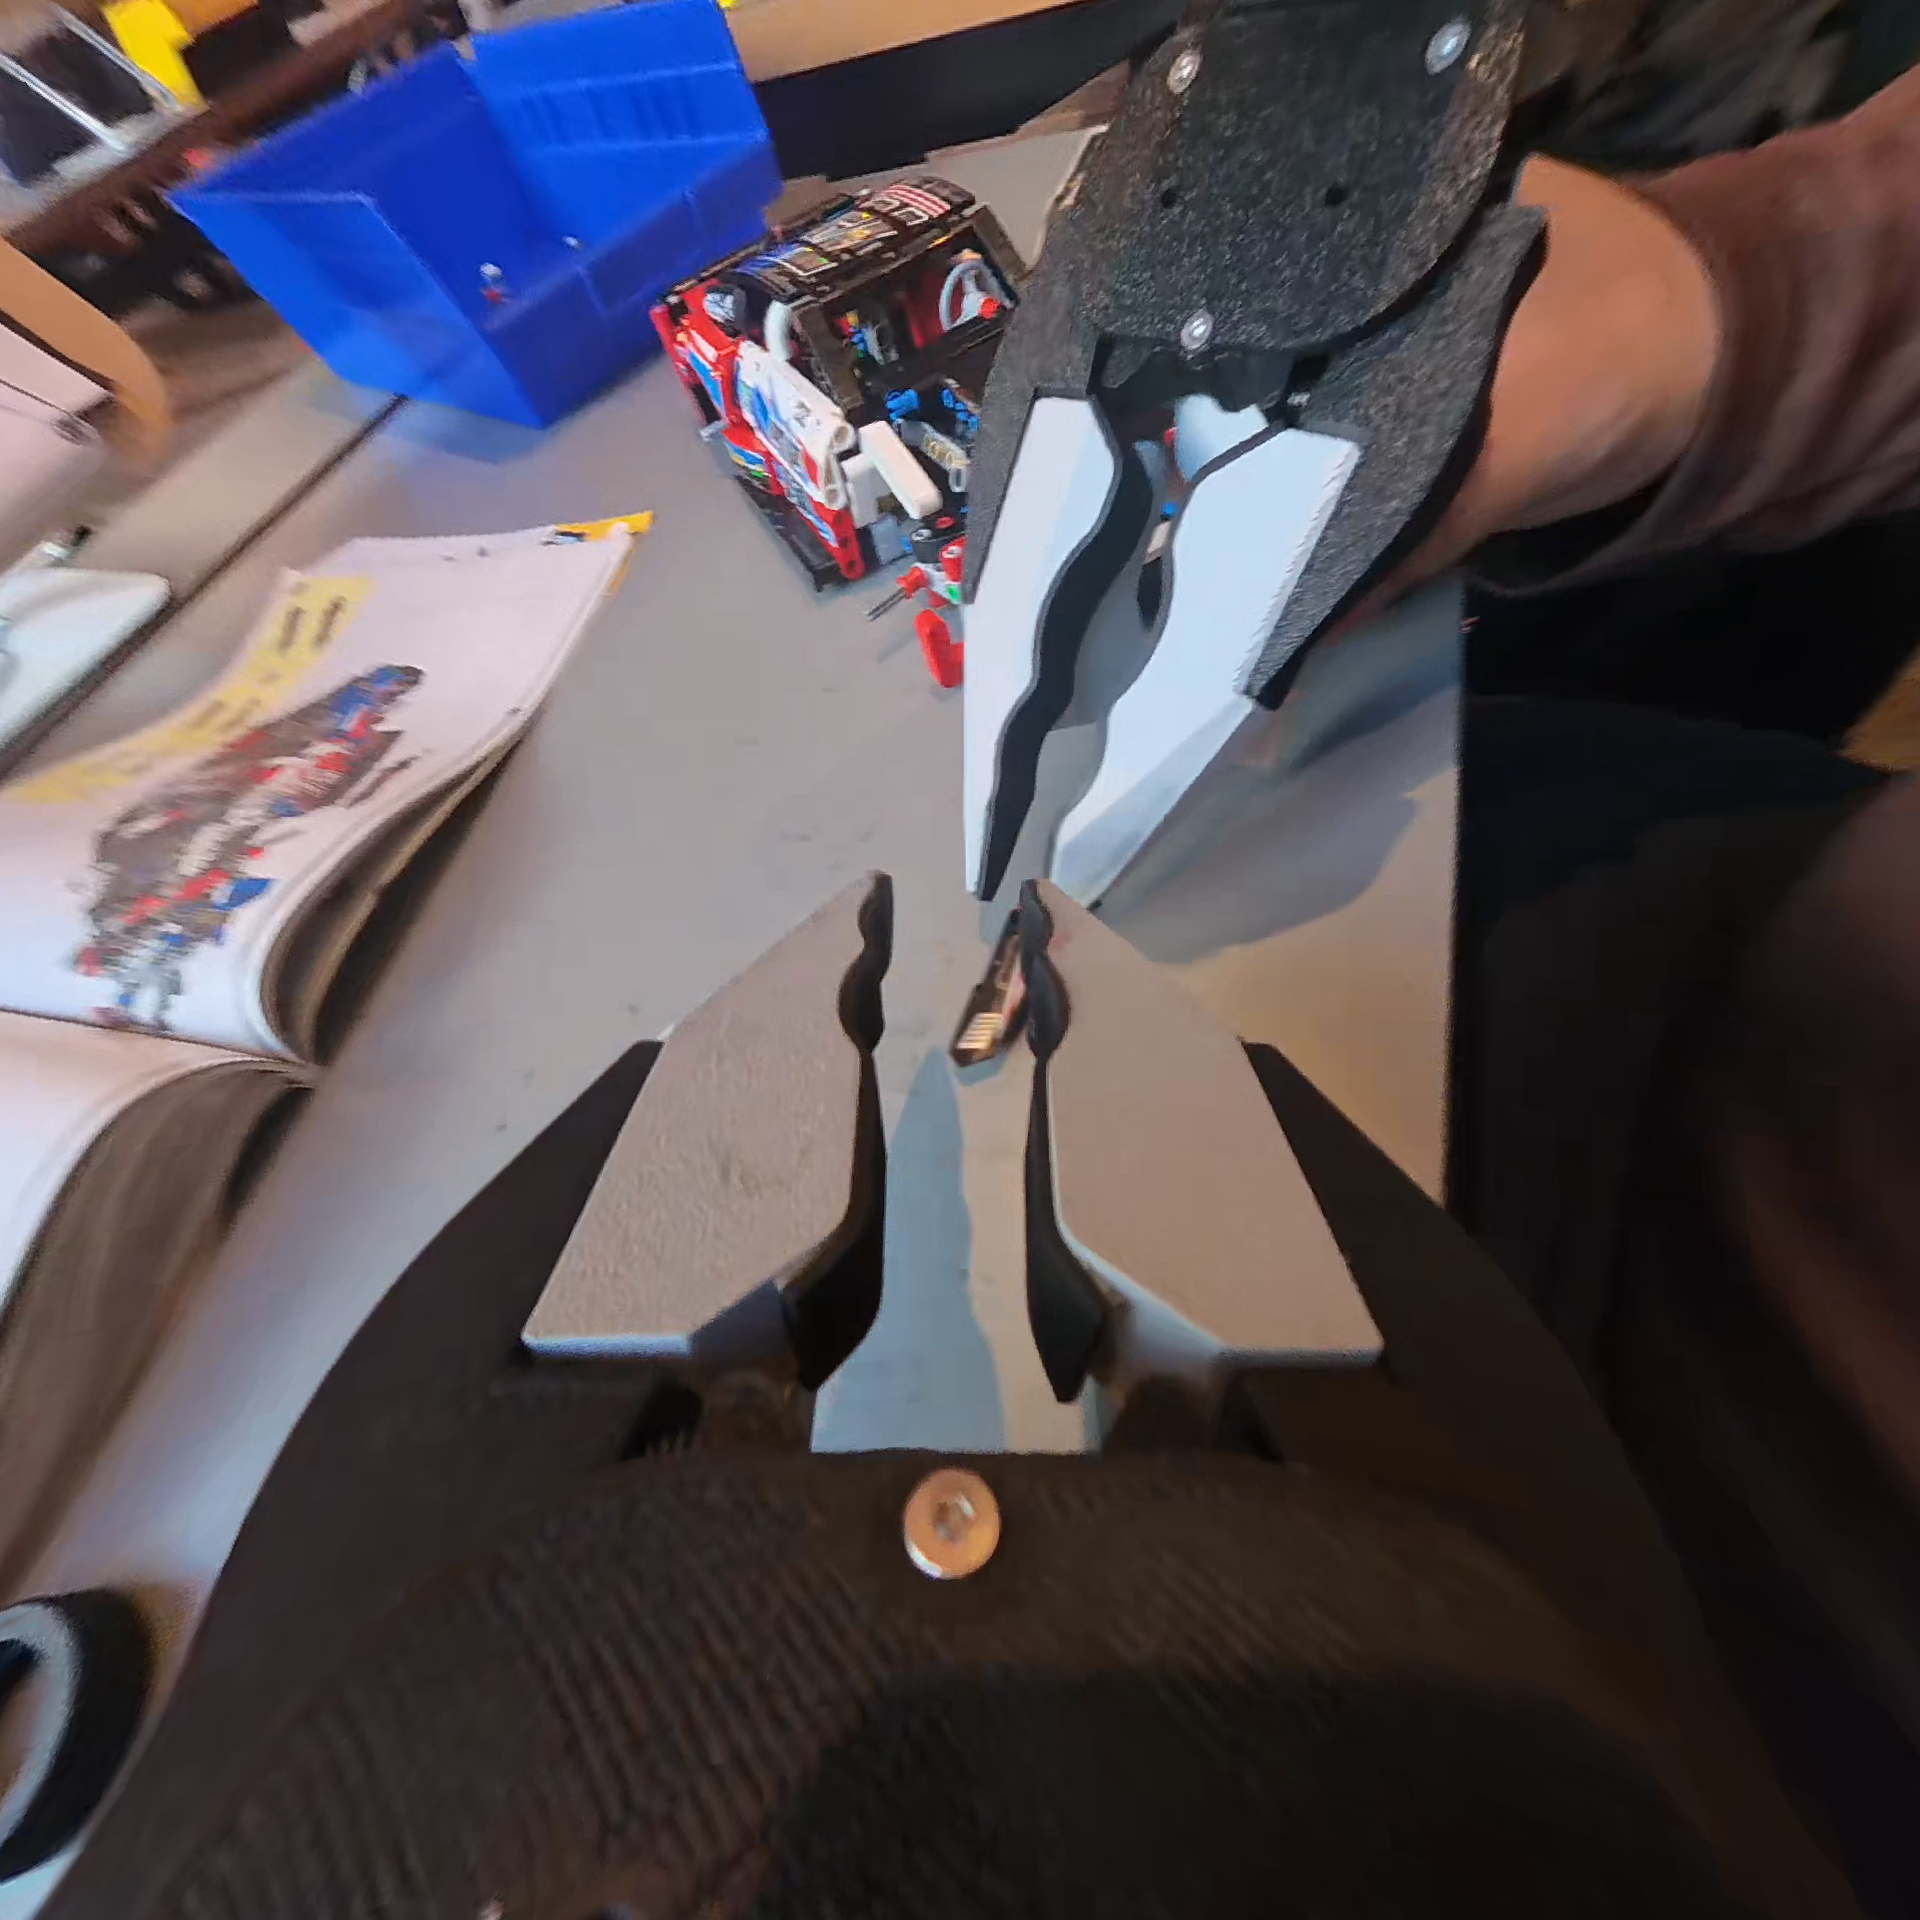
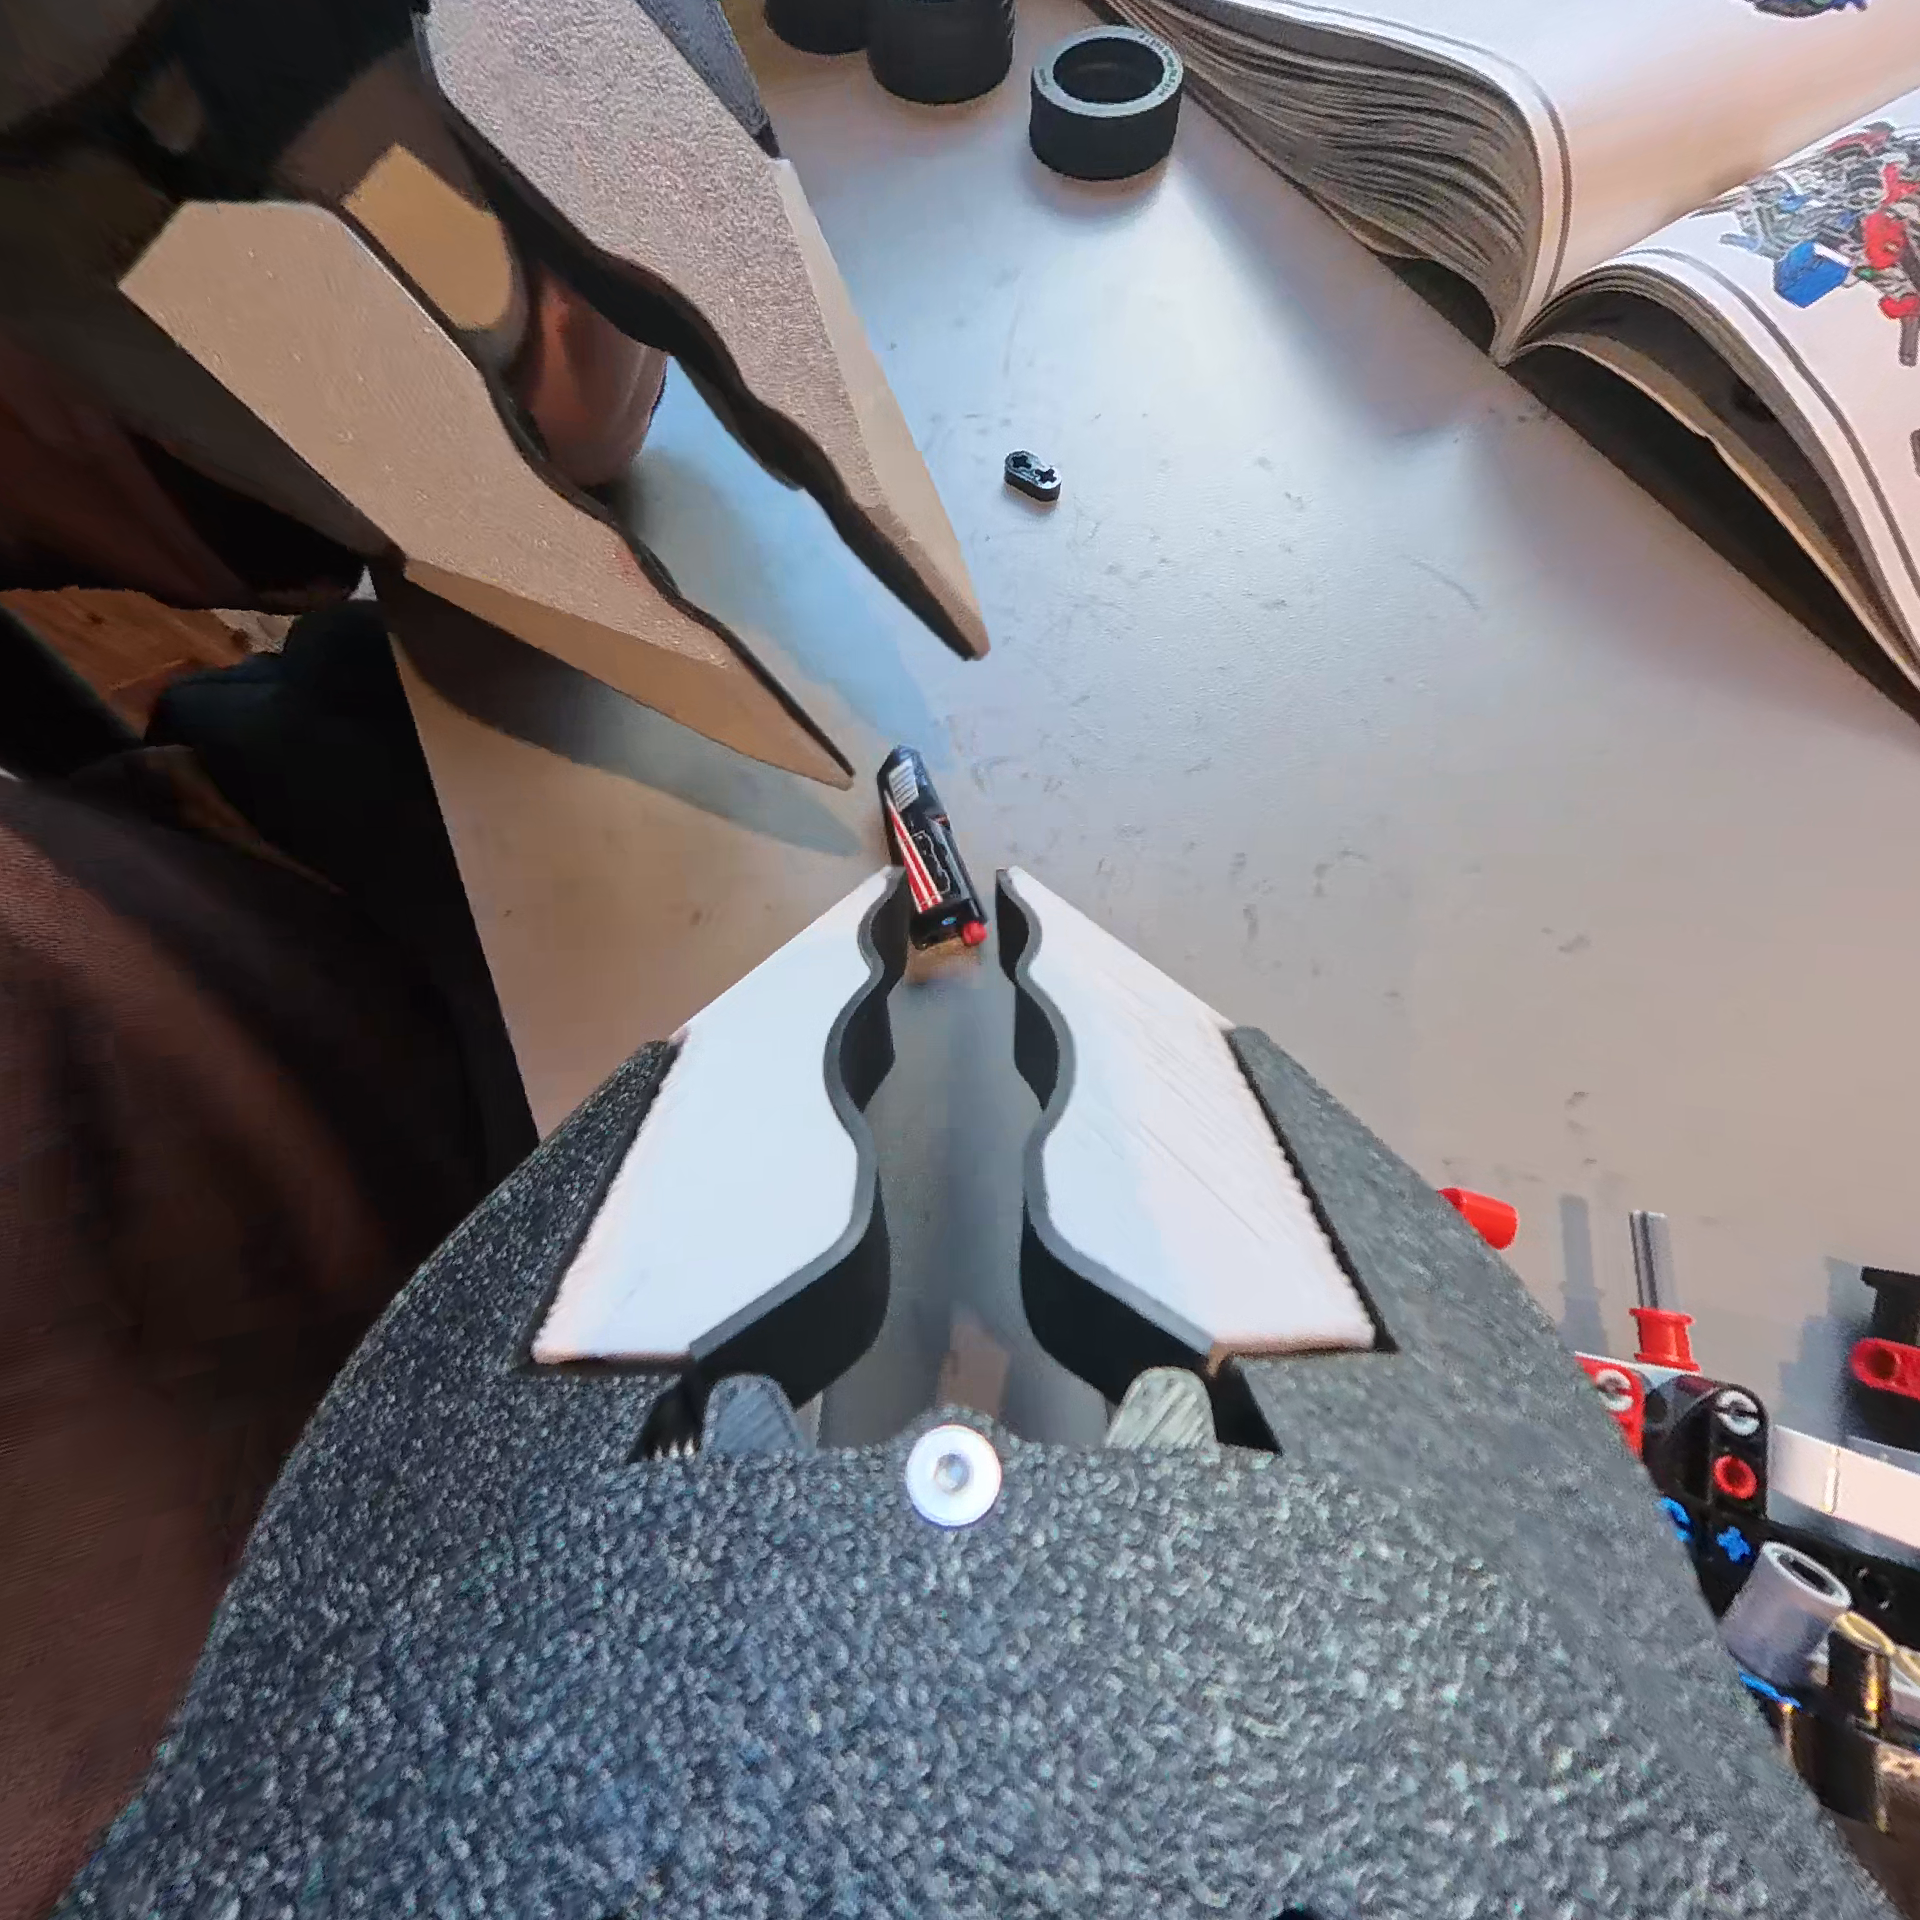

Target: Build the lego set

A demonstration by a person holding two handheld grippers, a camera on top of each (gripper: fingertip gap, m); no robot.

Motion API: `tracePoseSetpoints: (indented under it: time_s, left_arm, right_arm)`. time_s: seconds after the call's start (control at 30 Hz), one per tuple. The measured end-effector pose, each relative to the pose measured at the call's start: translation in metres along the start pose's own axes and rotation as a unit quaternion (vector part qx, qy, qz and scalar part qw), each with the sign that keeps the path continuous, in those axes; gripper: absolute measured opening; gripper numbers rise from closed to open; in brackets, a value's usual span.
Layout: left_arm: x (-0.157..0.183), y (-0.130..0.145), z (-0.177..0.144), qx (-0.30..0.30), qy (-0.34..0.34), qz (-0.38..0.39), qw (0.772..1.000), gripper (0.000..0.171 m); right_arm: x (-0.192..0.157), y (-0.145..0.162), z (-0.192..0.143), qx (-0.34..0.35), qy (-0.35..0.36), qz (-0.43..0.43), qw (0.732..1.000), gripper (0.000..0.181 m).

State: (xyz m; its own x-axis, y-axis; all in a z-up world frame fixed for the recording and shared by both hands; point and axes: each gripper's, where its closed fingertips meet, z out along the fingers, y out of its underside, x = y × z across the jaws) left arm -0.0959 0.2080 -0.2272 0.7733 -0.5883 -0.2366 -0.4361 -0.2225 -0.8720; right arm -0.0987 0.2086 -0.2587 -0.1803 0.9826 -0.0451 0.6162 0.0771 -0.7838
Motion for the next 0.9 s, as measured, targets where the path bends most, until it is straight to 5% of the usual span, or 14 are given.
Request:
tracePoseSetpoints:
  time_s: [0.2, 0.37, 0.53, 0.7, 0.9]
  left_arm:
    - [-0.015, -0.008, -0.002, 0.023, -0.059, 0.017, 0.998, 0.023]
    - [-0.042, -0.006, -0.014, 0.038, -0.129, -0.045, 0.99, 0.023]
    - [-0.066, -0.003, -0.055, 0.096, -0.185, -0.132, 0.969, 0.023]
    - [-0.077, 0.006, -0.102, 0.132, -0.246, -0.131, 0.951, 0.012]
    - [-0.09, 0.018, -0.12, 0.128, -0.265, -0.14, 0.946, 0.0]
  right_arm:
    - [0.002, -0.009, -0.009, 0.038, 0.027, -0.019, 0.999, 0.021]
    - [0.007, -0.023, -0.027, 0.103, 0.068, -0.029, 0.992, 0.027]
    - [0.023, -0.038, -0.055, 0.175, 0.091, 0.012, 0.98, 0.028]
    - [0.047, -0.063, -0.075, 0.262, 0.108, 0.038, 0.958, 0.024]
    - [0.041, -0.086, -0.062, 0.285, 0.117, -0.012, 0.951, 0.019]
